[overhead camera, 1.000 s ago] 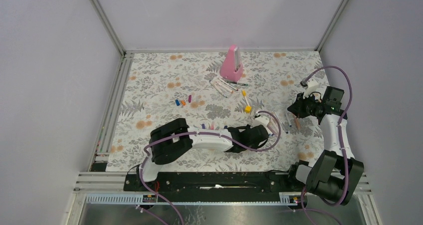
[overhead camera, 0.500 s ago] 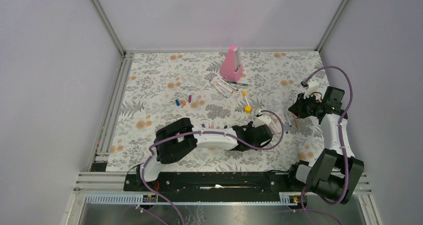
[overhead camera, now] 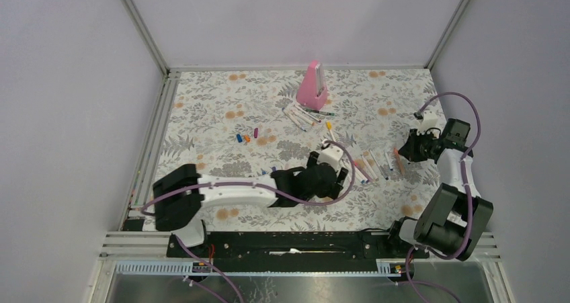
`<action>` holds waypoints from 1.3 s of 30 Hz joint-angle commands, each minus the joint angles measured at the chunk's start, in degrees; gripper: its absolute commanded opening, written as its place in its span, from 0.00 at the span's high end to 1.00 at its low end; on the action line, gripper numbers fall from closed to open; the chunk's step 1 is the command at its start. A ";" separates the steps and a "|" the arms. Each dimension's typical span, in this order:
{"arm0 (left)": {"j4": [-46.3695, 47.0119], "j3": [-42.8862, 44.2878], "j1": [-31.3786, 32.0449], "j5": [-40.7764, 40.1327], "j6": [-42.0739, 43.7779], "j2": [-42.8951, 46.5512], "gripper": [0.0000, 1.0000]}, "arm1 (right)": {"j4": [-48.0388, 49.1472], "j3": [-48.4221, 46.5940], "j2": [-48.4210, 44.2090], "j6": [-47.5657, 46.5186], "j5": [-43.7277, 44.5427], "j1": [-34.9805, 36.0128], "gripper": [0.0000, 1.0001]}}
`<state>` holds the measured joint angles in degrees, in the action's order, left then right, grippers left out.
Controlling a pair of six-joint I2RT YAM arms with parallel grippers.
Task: Open the pen caps
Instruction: Place the pen at the center of the board.
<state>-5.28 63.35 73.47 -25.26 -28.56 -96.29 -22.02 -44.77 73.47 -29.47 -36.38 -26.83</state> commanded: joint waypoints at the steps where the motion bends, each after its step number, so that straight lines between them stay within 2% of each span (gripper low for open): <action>1: 15.19 -11.05 0.00 -7.60 4.62 7.33 0.24 | 0.00 -4.35 3.48 -0.40 3.79 -0.50 0.94; 5: 19.79 -18.65 -0.13 -16.86 6.43 9.43 0.12 | 0.04 -6.70 7.45 -0.04 5.25 -0.50 0.91; 9: 21.94 -21.23 -0.17 -21.46 7.90 9.76 0.10 | 0.08 -7.95 11.08 -0.37 7.43 -0.48 0.88; 22: 27.31 -24.76 -0.17 -24.22 9.31 9.94 0.09 | -0.07 -11.03 20.05 -0.14 11.64 -0.59 0.80; 39: 24.44 -24.33 -0.17 -25.11 8.54 12.63 0.09 | -2.20 -12.20 23.16 0.20 12.65 -0.59 0.66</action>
<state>18.48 38.83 73.41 -48.29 -19.88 -87.22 -22.46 -54.52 96.71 -29.28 -23.44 -27.18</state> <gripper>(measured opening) 0.907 0.330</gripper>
